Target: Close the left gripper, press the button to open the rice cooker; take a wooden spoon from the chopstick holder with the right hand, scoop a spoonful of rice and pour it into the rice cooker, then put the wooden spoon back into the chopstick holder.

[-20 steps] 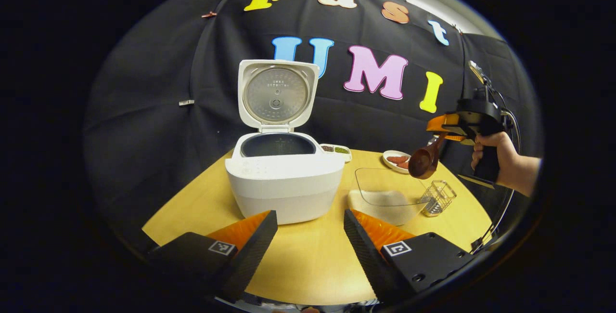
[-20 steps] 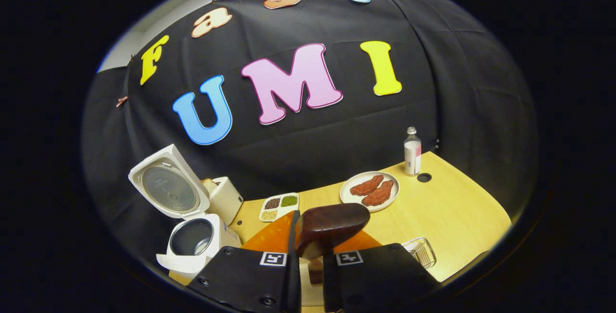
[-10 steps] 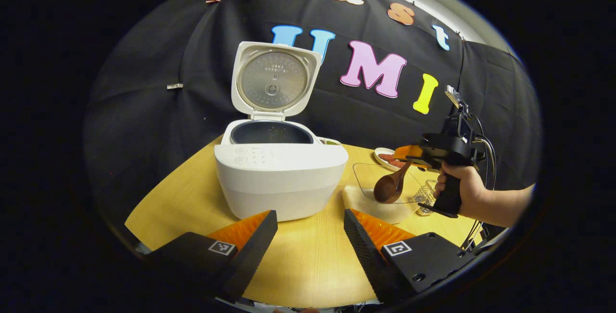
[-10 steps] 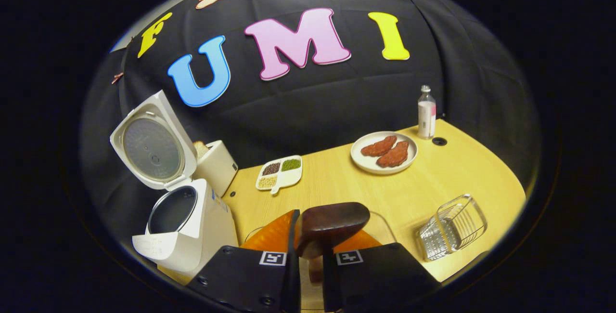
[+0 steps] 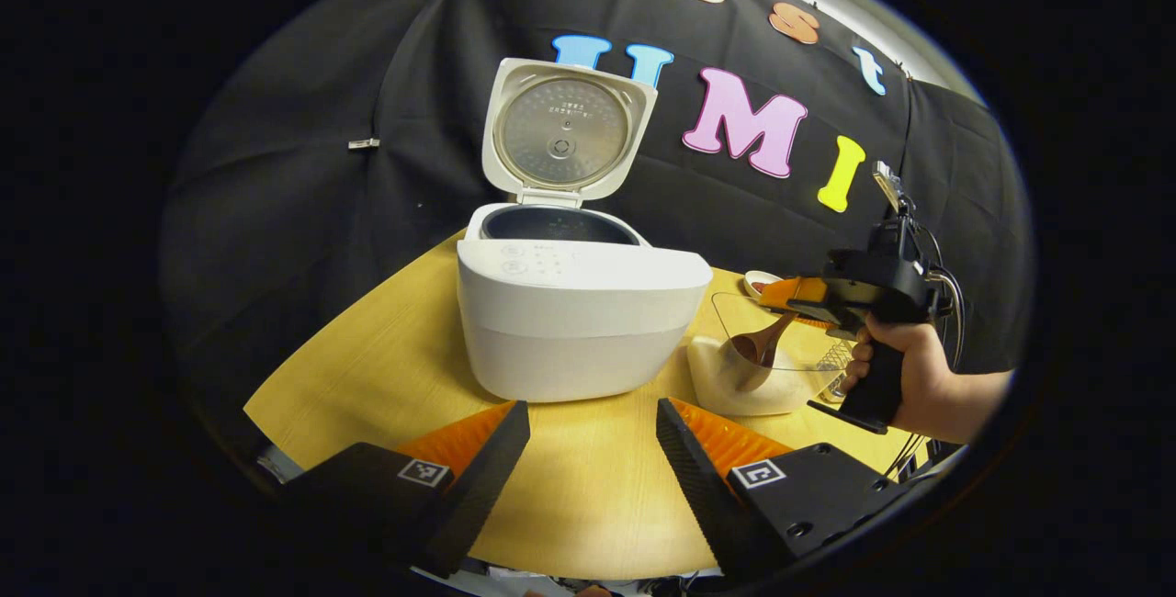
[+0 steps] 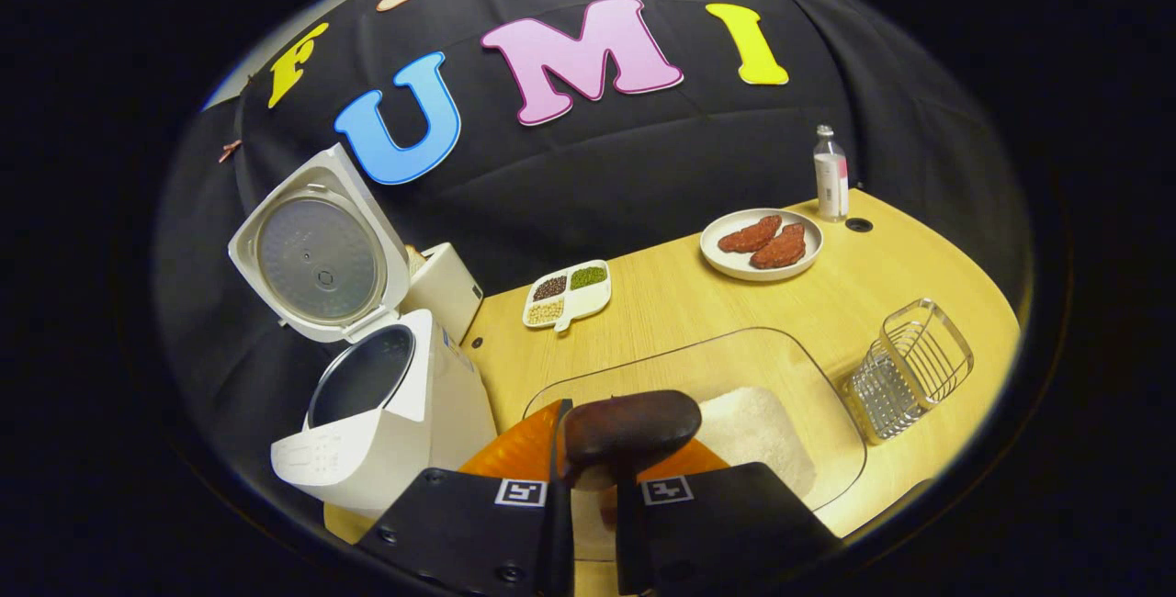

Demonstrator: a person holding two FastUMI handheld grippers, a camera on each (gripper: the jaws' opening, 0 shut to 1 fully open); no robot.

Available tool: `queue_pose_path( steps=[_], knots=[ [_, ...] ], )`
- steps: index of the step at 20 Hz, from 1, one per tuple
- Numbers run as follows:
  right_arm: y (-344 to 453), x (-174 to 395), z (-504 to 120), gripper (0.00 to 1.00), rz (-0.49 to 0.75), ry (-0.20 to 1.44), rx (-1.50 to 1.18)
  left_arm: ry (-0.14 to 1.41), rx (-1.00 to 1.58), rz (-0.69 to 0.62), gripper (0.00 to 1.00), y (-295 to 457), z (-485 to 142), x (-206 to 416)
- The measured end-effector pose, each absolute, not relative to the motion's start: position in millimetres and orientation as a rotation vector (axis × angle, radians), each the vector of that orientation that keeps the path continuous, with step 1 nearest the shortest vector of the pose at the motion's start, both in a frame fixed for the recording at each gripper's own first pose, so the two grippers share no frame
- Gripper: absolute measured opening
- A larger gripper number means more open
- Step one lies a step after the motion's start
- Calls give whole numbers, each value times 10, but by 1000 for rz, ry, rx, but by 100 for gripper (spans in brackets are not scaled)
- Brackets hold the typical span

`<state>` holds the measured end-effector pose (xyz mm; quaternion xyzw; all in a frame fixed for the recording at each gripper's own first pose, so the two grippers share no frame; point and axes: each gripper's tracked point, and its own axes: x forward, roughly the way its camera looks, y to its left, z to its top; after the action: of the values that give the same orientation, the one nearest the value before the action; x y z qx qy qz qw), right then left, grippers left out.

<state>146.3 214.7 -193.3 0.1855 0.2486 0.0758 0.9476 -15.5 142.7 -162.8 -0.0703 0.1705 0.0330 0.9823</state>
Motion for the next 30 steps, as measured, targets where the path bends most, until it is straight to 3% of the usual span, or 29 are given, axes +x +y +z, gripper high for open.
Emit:
queue_pose_path(
  steps=[14, 22, 30],
  knots=[
    [1652, 1354, -1968, 22, -2, 636, 879, 339, -176, 59, 96, 1327, -1513, -258],
    [1134, 1395, -1605, 22, -95, 557, 1062, 317, -188, 68, 96, 1357, -1396, -305],
    [1032, 1467, -1070, 22, -71, 506, 1185, 290, -203, 28, 96, 1257, -1276, -304]
  ],
)
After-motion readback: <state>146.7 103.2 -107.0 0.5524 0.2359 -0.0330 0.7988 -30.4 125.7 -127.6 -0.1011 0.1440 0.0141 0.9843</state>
